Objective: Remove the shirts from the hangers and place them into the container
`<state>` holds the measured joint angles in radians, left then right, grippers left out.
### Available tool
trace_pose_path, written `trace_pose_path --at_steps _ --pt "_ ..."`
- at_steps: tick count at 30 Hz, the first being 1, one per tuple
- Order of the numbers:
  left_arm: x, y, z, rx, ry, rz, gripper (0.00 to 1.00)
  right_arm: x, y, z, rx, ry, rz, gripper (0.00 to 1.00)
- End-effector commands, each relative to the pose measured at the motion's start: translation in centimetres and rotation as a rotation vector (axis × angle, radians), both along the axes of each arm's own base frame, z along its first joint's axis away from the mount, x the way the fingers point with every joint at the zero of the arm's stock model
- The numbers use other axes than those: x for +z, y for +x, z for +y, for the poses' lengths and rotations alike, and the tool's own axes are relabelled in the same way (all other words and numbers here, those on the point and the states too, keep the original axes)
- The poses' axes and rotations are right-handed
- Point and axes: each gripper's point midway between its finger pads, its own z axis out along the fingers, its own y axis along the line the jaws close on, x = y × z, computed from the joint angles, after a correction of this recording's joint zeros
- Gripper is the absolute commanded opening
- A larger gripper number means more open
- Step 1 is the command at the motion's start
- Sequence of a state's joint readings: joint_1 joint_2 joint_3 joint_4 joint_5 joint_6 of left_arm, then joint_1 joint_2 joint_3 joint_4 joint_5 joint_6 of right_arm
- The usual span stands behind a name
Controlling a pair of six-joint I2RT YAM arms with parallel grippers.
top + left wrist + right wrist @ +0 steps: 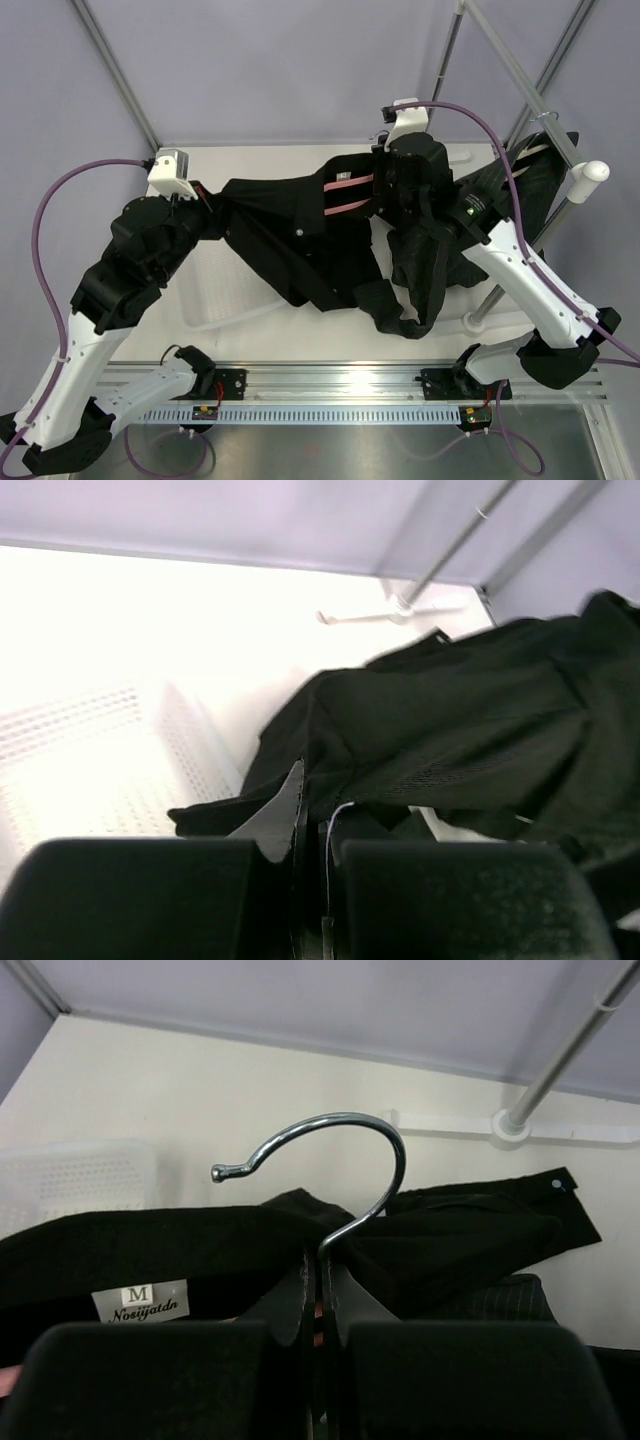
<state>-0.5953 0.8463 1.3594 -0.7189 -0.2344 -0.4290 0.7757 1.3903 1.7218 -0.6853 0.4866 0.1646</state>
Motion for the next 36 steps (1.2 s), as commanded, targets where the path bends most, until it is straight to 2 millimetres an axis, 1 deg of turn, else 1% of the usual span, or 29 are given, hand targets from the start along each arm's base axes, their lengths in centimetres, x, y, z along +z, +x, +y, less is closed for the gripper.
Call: trace_pose_path --at_steps 1,3,6,9,10,11,13,14,15,17,18,19,20,21,22,23,24,25,26,27,28,29,30,31,32,33,34,35,36 --pt "4.4 0.5 6.2 0.319 -0.044 -0.132 0.00 3.2 -0.4 -7.5 -0.272 -0.093 -0.117 0.00" --pt "3.7 0.8 7.3 0.383 -0.012 -0.118 0.00 3.3 -0.5 -8.4 -0.310 -0.103 -0.131 0.00" --pt "3.3 0.8 8.6 0.448 0.031 -0.105 0.00 3.2 -0.9 -9.3 -0.342 -0.109 -0.131 0.00" --pt "2.9 0.7 8.9 0.461 0.045 -0.098 0.00 3.0 -0.8 -10.2 -0.383 -0.102 -0.124 0.00" --pt "2.7 0.6 8.9 0.457 0.043 -0.093 0.00 3.3 -0.7 -10.8 -0.408 -0.092 -0.123 0.00" --pt "2.0 0.6 8.8 0.453 0.047 -0.080 0.00 3.1 -0.7 -11.2 -0.421 -0.100 -0.111 0.00" --pt "0.8 0.3 8.8 0.449 0.036 -0.059 0.00 3.4 -0.5 -12.0 -0.459 -0.082 -0.111 0.00" --pt "-0.5 0.1 8.4 0.427 0.025 -0.038 0.00 3.7 -0.4 -12.5 -0.474 -0.070 -0.115 0.00" --pt "-1.2 0.0 7.9 0.403 0.015 -0.030 0.00 3.9 -0.4 -12.7 -0.476 -0.061 -0.118 0.00" --pt "-2.6 0.0 6.9 0.360 -0.006 -0.006 0.00 5.1 -0.5 -13.6 -0.490 -0.029 -0.137 0.00" --pt "-4.2 0.3 6.3 0.345 0.005 0.027 0.00 5.5 -0.4 -13.6 -0.474 -0.014 -0.138 0.00" --pt "-5.0 0.5 5.8 0.324 0.006 0.041 0.00 6.7 -0.6 -13.8 -0.472 0.013 -0.156 0.00" --pt "-5.8 0.8 4.7 0.291 -0.004 0.066 0.00 7.1 -0.6 -14.0 -0.465 0.018 -0.153 0.00" --pt "-7.1 1.0 4.2 0.275 0.008 0.094 0.00 7.4 -0.5 -13.8 -0.445 0.008 -0.153 0.00" --pt "-7.6 0.9 2.5 0.190 -0.005 0.110 0.00 8.6 -0.8 -13.5 -0.415 0.021 -0.171 0.00" --pt "-6.7 1.4 1.0 0.124 -0.045 0.068 0.00 8.9 -0.7 -13.0 -0.382 0.027 -0.175 0.00" --pt "-7.3 1.7 -0.5 0.053 -0.037 0.065 0.00 9.1 -0.8 -12.0 -0.322 0.040 -0.174 0.00" --pt "-6.6 0.9 -3.3 -0.108 -0.070 0.055 0.00 9.0 -0.8 -11.3 -0.279 0.040 -0.169 0.00" --pt "-5.0 1.1 -5.2 -0.204 -0.089 -0.007 0.00 9.0 -0.8 -10.5 -0.232 0.050 -0.169 0.00" --pt "-5.0 1.2 -7.4 -0.305 -0.096 0.001 0.03 9.0 -1.2 -9.0 -0.140 0.066 -0.165 0.00" --pt "-3.8 0.7 -9.0 -0.402 -0.121 -0.020 0.10 8.0 -1.2 -8.2 -0.100 0.061 -0.147 0.00" --pt "-3.0 -1.2 -11.4 -0.585 -0.159 -0.020 0.19 7.9 -1.2 -7.6 -0.070 0.076 -0.148 0.00" --pt "-1.4 -1.6 -12.7 -0.662 -0.187 -0.063 0.30 7.6 -1.5 -6.9 -0.033 0.093 -0.140 0.00" --pt "-0.2 -2.2 -14.2 -0.736 -0.196 -0.073 0.36 7.0 -1.4 -6.5 -0.016 0.092 -0.127 0.00" --pt "0.7 -2.5 -14.7 -0.762 -0.171 -0.110 0.42 6.6 -1.5 -6.1 0.005 0.091 -0.118 0.00" --pt "0.9 -3.3 -15.3 -0.786 -0.148 -0.095 0.53 6.0 -1.4 -5.8 0.012 0.083 -0.105 0.00" --pt "1.4 -3.1 -15.7 -0.788 -0.133 -0.101 0.59 5.8 -1.3 -5.6 0.015 0.081 -0.101 0.00" --pt "4.0 -3.6 -15.6 -0.806 -0.129 -0.169 0.62 5.5 -1.3 -5.2 0.032 0.080 -0.092 0.00" --pt "4.8 -3.9 -15.7 -0.817 -0.129 -0.182 0.65 5.1 -1.0 -4.9 0.039 0.073 -0.081 0.00"
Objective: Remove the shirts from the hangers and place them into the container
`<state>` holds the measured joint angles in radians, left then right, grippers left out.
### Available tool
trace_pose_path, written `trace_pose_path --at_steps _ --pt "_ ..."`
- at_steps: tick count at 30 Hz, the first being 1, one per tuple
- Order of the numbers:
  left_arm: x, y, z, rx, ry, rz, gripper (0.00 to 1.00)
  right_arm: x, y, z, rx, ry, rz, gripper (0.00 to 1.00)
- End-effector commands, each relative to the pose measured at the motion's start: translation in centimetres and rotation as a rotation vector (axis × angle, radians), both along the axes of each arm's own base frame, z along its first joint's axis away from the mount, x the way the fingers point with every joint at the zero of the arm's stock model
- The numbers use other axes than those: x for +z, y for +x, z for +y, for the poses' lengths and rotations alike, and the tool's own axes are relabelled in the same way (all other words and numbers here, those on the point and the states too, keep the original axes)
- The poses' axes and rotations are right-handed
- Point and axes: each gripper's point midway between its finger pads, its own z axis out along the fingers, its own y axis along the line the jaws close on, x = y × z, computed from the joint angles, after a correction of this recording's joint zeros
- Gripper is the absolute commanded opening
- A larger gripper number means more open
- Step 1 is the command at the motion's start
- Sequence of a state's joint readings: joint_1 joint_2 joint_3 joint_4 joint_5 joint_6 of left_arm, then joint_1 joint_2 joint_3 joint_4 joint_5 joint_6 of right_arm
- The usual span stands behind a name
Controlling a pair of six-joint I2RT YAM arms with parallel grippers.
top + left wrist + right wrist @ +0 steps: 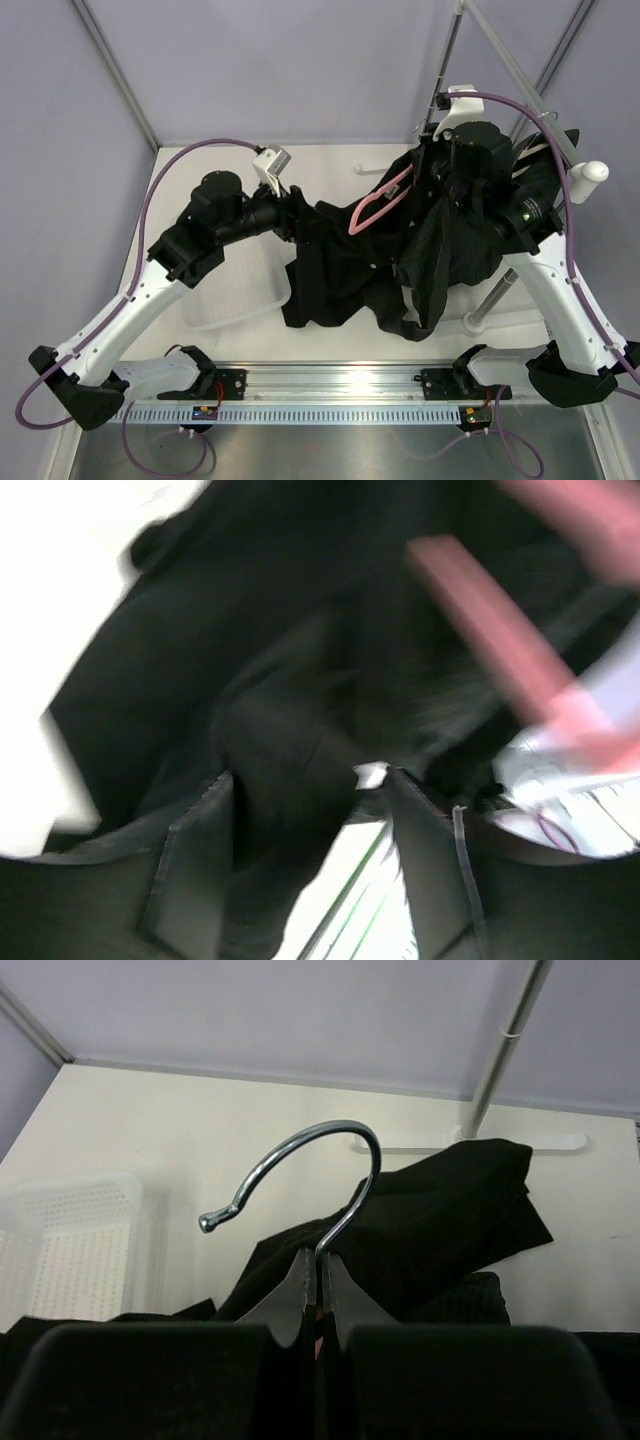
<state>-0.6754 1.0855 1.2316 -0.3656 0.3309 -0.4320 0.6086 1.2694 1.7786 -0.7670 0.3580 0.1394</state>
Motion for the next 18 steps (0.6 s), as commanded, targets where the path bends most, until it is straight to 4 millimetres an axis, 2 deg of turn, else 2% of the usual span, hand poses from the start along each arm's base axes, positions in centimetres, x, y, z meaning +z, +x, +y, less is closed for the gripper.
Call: trace_pose_path --at_steps 1,2,6,11,18 --pt "9.6 -3.9 -1.2 -0.202 -0.132 -0.245 0.70 0.3 0.3 1.9 0.081 -0.002 -0.021 0.00" --pt "11.4 -4.5 -1.1 -0.222 -0.153 -0.287 0.70 0.2 0.3 2.3 0.091 -0.005 -0.017 0.00" --pt "13.0 -5.4 -1.4 -0.267 -0.159 -0.322 0.73 -0.5 1.0 4.1 0.109 -0.044 0.005 0.00" --pt "12.6 -5.9 -1.2 -0.289 -0.150 -0.332 0.74 -1.0 1.1 5.5 0.124 -0.076 0.020 0.00" --pt "10.0 -5.3 -2.1 -0.286 -0.078 -0.279 0.72 -0.6 1.0 7.3 0.145 -0.093 0.018 0.00"
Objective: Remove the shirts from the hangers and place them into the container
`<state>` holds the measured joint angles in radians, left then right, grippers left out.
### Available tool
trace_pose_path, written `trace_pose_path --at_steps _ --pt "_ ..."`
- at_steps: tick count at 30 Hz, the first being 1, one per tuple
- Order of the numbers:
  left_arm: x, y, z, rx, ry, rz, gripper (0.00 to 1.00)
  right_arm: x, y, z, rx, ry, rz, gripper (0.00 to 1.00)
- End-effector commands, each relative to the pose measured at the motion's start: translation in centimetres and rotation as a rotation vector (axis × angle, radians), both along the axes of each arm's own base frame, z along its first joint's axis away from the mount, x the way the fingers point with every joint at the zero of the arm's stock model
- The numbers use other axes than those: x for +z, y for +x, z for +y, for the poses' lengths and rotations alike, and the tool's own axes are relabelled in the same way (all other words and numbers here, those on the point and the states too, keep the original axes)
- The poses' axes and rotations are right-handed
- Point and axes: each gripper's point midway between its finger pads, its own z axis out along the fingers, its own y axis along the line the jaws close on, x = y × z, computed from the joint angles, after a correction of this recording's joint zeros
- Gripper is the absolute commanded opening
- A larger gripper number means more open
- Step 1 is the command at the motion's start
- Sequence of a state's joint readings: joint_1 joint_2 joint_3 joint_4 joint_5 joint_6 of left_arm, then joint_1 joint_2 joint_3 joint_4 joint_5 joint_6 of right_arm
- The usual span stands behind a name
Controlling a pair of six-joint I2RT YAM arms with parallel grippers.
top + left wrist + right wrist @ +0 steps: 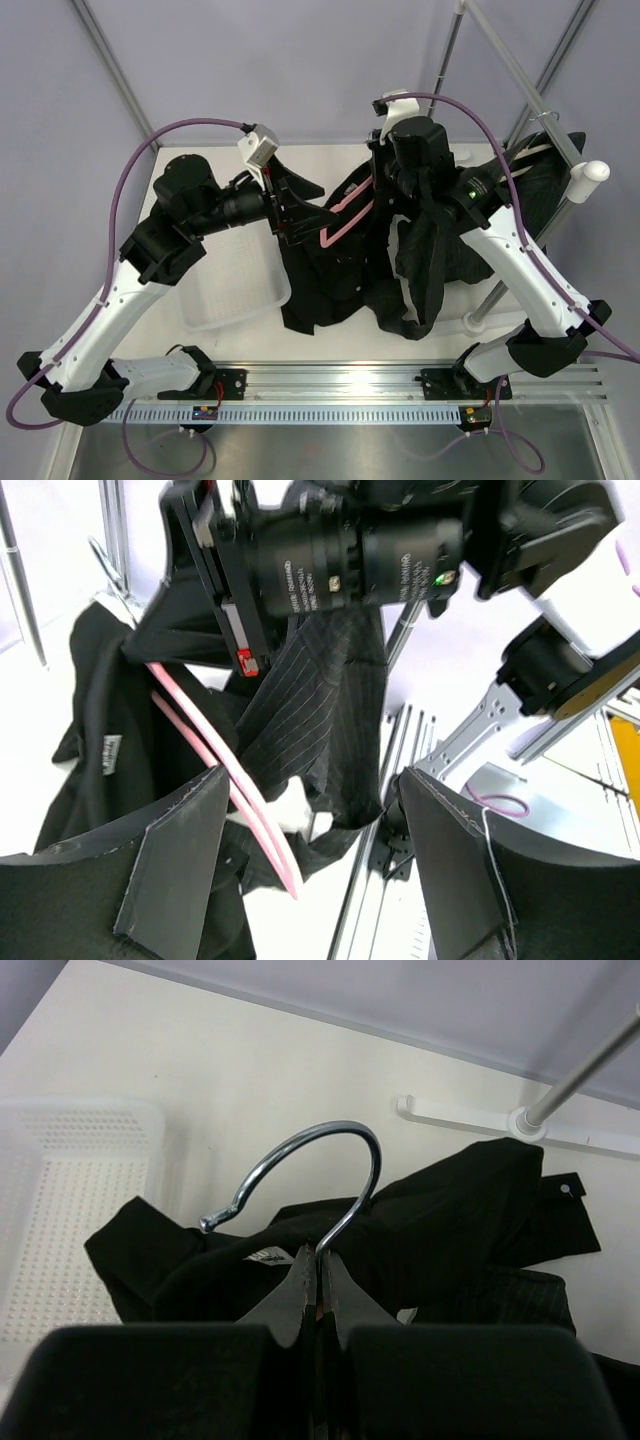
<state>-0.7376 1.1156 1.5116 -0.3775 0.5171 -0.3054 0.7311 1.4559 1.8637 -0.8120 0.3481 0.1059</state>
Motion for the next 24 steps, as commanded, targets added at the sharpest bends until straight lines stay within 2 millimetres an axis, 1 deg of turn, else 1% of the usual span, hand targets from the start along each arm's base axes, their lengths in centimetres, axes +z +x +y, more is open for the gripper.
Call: trace_pose_path --at_steps 1,2,5,6,9,10,11,12,13,14,15,16,17,18,19,20,21,22,23,24 --pt "-1.4 0.1 -0.6 -0.011 0.053 -0.002 0.72 3.5 -0.4 0.5 0.008 0.030 -0.086 0.00" --pt "-2.0 -0.1 -0.7 -0.010 0.071 0.011 0.72 3.6 -0.4 0.6 0.009 0.028 -0.087 0.00" --pt "-3.3 0.6 -0.6 0.036 0.120 0.017 0.71 3.8 -0.5 0.7 0.009 0.023 -0.090 0.00" --pt "-4.2 0.8 -0.5 0.060 0.151 0.029 0.71 3.9 -0.6 0.7 0.007 0.026 -0.092 0.00" --pt "-5.2 1.1 0.0 0.116 0.201 0.029 0.71 4.2 -0.8 0.6 0.011 0.029 -0.098 0.00" --pt "-5.7 1.2 0.1 0.125 0.219 0.037 0.70 4.3 -0.8 0.6 0.012 0.029 -0.098 0.00" --pt "-5.7 1.1 0.3 0.133 0.222 0.037 0.68 4.4 -0.9 0.7 0.017 0.030 -0.099 0.00" --pt "-5.9 1.5 0.6 0.164 0.233 0.042 0.64 4.4 -1.0 0.7 0.018 0.031 -0.099 0.00" --pt "-6.0 1.6 0.7 0.175 0.241 0.045 0.42 4.5 -1.2 0.8 0.023 0.030 -0.099 0.00" --pt "-6.6 1.7 0.7 0.185 0.265 0.062 0.27 4.5 -1.3 1.2 0.038 0.033 -0.097 0.00" --pt "-6.5 1.9 0.9 0.205 0.270 0.067 0.10 4.7 -1.5 1.3 0.047 0.037 -0.098 0.00" --pt "-6.8 2.6 1.2 0.249 0.284 0.077 0.00 4.7 -1.7 1.5 0.062 0.038 -0.095 0.00" --pt "-7.2 2.8 1.3 0.265 0.300 0.086 0.00 5.0 -2.1 1.9 0.087 0.047 -0.096 0.00" --pt "-7.2 3.5 1.7 0.317 0.305 0.082 0.00 5.0 -2.5 2.1 0.104 0.049 -0.088 0.01" --pt "-7.0 3.8 1.9 0.347 0.297 0.086 0.00 4.8 -3.0 2.7 0.143 0.062 -0.067 0.13" --pt "-6.7 4.0 2.4 0.375 0.293 0.084 0.00 5.0 -3.6 3.0 0.166 0.074 -0.055 0.33" --pt "-6.3 4.9 3.5 0.457 0.292 0.075 0.00 4.4 -4.3 3.1 0.185 0.069 -0.022 0.52" --pt "-6.0 5.1 4.1 0.487 0.290 0.071 0.00 4.2 -5.2 3.6 0.225 0.081 -0.003 0.71" --pt "-5.7 5.2 4.6 0.513 0.285 0.066 0.00 4.0 -6.2 3.5 0.240 0.100 0.011 0.74" --pt "-4.9 5.1 5.4 0.537 0.268 0.053 0.00 4.0 -7.3 4.1 0.274 0.118 0.012 0.76"
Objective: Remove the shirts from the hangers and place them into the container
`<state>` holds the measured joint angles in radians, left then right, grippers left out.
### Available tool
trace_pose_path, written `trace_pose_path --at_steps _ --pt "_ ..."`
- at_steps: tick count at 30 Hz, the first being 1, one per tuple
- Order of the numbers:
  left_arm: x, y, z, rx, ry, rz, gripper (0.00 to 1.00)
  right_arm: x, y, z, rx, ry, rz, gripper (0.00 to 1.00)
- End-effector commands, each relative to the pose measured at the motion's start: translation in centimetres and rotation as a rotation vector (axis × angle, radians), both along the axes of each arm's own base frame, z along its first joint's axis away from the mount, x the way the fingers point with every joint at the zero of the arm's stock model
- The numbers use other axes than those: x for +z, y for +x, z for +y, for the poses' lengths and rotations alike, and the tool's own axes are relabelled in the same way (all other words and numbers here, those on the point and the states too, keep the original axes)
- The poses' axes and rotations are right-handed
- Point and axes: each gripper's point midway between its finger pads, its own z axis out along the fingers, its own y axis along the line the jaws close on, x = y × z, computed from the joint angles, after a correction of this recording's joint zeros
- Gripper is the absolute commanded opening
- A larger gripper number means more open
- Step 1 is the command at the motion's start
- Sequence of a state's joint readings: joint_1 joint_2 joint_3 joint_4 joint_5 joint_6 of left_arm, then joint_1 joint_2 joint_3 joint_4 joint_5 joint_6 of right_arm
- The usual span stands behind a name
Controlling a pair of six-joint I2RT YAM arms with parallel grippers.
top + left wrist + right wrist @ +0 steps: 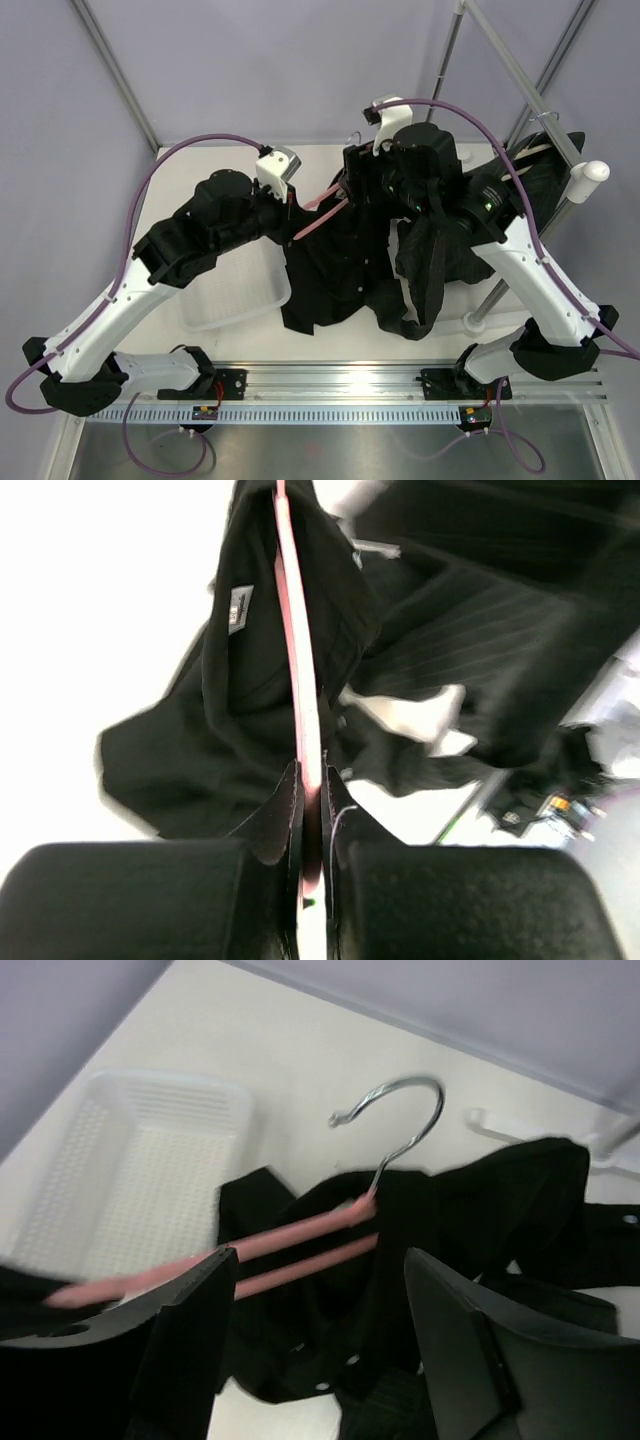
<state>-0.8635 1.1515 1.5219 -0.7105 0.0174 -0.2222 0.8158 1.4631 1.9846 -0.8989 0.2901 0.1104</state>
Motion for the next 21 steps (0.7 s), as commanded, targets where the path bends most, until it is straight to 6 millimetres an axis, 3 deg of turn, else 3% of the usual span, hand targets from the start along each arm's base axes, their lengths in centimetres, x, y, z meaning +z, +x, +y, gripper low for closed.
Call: trace_pose_path --at_steps 1,4,5,9,13,15,21 --pt "4.4 1.5 3.1 0.173 -0.061 -0.114 0.00 1.3 -4.7 1.5 0.154 0.096 0.025 0.77" --pt "5.7 0.9 3.8 0.171 -0.074 -0.129 0.00 1.6 -7.0 0.6 0.179 0.155 0.007 0.81" --pt "5.8 0.8 3.8 0.170 -0.075 -0.128 0.00 0.3 -7.1 0.5 0.174 0.138 0.025 0.81" --pt "6.8 -0.7 3.9 0.121 -0.131 -0.127 0.00 -1.6 -6.2 0.0 0.129 0.105 0.014 0.79" --pt "7.3 -1.5 4.1 0.095 -0.157 -0.126 0.00 -3.3 -4.8 1.1 0.116 0.056 0.016 0.73" --pt "7.3 -1.8 4.1 0.082 -0.160 -0.123 0.00 -3.1 -4.3 1.3 0.108 0.057 0.005 0.67" --pt "6.9 -2.4 3.7 0.048 -0.168 -0.108 0.00 -2.5 -3.3 2.9 0.126 0.040 -0.003 0.65"
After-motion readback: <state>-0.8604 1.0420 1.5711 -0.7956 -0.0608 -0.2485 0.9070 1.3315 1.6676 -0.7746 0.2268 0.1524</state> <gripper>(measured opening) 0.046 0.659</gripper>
